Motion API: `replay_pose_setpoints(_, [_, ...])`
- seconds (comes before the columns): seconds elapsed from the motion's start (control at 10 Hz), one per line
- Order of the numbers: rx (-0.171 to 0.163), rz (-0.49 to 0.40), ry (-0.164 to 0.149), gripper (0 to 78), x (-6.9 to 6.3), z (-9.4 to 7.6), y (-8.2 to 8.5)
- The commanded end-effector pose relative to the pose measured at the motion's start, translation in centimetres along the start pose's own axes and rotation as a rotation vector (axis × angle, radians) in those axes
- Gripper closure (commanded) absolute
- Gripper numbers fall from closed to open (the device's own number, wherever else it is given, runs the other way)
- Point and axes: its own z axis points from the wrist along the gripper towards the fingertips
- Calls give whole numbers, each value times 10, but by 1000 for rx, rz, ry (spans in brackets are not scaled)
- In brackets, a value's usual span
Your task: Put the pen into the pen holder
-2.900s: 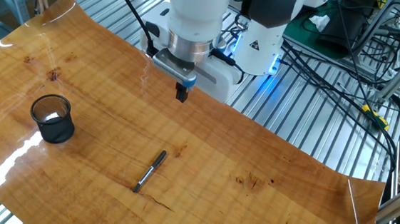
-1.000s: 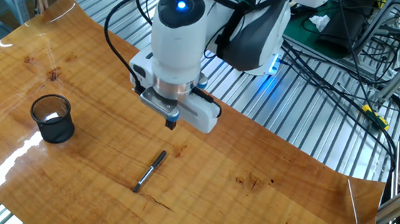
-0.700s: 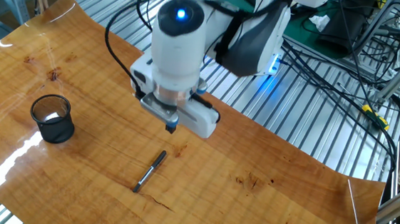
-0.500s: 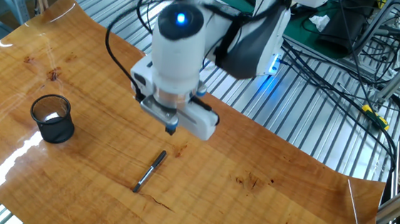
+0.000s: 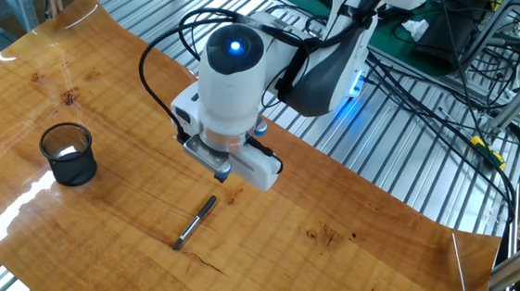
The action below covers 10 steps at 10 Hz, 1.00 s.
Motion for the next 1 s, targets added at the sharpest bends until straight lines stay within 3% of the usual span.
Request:
replay_pose_setpoints(0.1, [-45, -35, -28, 776, -1, -1, 0])
replay_pose_setpoints(0.5, [-38, -56, -92, 776, 0, -2, 1])
replay_pose_setpoints(0.9, [-24, -45, -97, 776, -1, -2, 1])
replay_pose_setpoints(1.0, [-26, -8, -92, 776, -1, -1, 1])
